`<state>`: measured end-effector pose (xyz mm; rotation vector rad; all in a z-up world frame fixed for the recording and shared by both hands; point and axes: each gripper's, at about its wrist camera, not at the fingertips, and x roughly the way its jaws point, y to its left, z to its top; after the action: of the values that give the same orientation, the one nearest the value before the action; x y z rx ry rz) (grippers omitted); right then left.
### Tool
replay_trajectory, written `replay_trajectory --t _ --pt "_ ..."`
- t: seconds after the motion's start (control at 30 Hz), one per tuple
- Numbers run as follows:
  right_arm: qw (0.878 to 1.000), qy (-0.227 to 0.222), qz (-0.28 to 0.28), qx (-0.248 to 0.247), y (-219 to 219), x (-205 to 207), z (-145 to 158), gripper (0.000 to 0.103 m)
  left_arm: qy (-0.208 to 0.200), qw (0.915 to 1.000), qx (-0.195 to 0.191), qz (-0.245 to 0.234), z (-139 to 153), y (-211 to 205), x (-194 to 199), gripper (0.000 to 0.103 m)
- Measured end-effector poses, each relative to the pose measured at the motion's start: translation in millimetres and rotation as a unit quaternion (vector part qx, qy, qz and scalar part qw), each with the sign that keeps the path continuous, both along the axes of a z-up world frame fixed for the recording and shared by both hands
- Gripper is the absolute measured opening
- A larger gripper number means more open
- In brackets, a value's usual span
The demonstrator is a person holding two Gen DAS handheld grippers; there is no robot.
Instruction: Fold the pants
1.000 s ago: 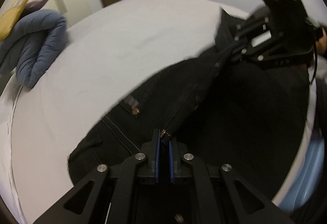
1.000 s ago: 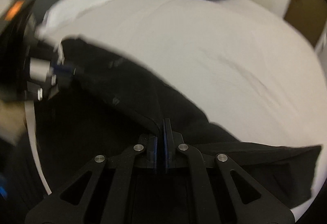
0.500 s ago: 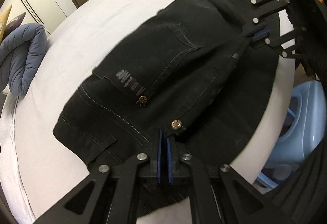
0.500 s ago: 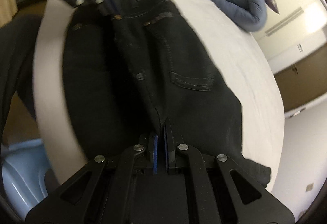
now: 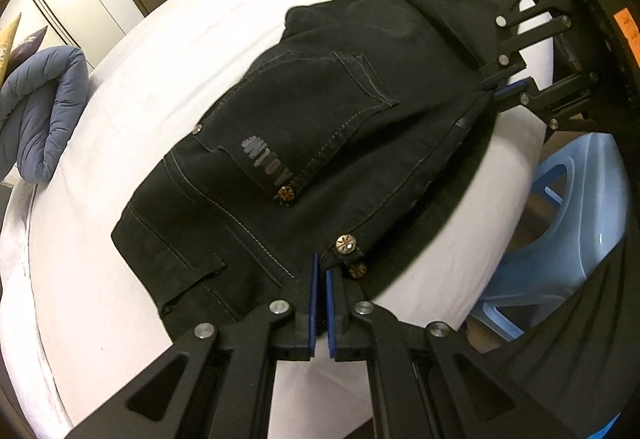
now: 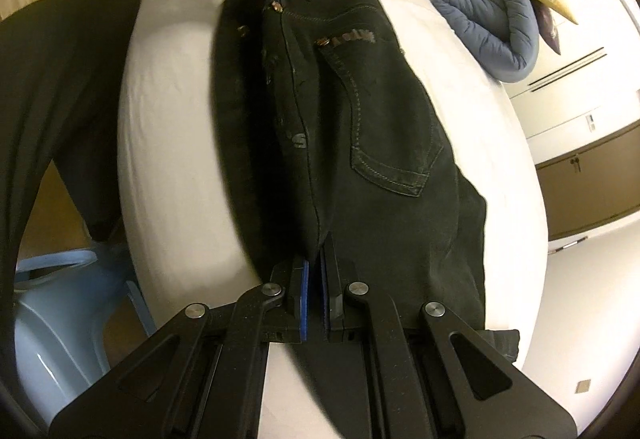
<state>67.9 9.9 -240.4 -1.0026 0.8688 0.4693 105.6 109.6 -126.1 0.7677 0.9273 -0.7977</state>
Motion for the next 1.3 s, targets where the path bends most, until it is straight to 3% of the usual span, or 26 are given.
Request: replay_trajectory --t 0.57,0.77,0.8,0.83,0.87,0.97,1.07,1.2,1.3 --pt "1.000 0.001 0.009 -0.003 6.3 -18.5 -11.2 0.004 0.006 0.9996 0.000 0.027 -22.2 6.7 2.2 0.004" --pt "1.000 -0.001 0.015 -0.027 13.5 -14.8 -25.8 0.006 0.014 0.9988 -0.006 0.046 -28.1 9.9 7.3 0.011" --pt "1.000 -0.007 0.013 -0.027 13.4 -14.7 -28.3 0.006 0.008 0.9985 -0.001 0.054 -26.1 10.5 7.4 0.026" --pt "1.000 -0.013 0.012 -0.026 13.5 -15.5 -29.0 0.006 0.002 0.9981 0.005 0.062 -24.0 13.5 7.3 0.048" --pt "1.000 -0.018 0.010 -0.024 13.3 -16.4 -29.3 0.006 -0.003 0.9972 0.010 0.074 -19.8 16.5 8.0 0.056" --pt "0.999 -0.031 -0.002 -0.017 13.1 -16.7 -30.3 0.007 0.020 0.9951 -0.019 0.095 4.0 31.3 8.5 0.059" --pt "0.999 -0.035 -0.022 -0.008 13.1 -12.6 -30.5 0.007 0.005 0.9917 -0.037 0.123 33.0 37.5 10.4 0.061" --pt "0.998 -0.038 -0.053 0.016 11.9 -6.1 -29.5 0.007 -0.009 0.9859 -0.089 0.141 56.4 9.2 20.2 0.061" --pt "0.996 -0.034 -0.072 0.045 6.4 -1.3 -25.9 0.007 0.011 0.9801 -0.139 0.141 51.9 -28.9 32.5 0.061"
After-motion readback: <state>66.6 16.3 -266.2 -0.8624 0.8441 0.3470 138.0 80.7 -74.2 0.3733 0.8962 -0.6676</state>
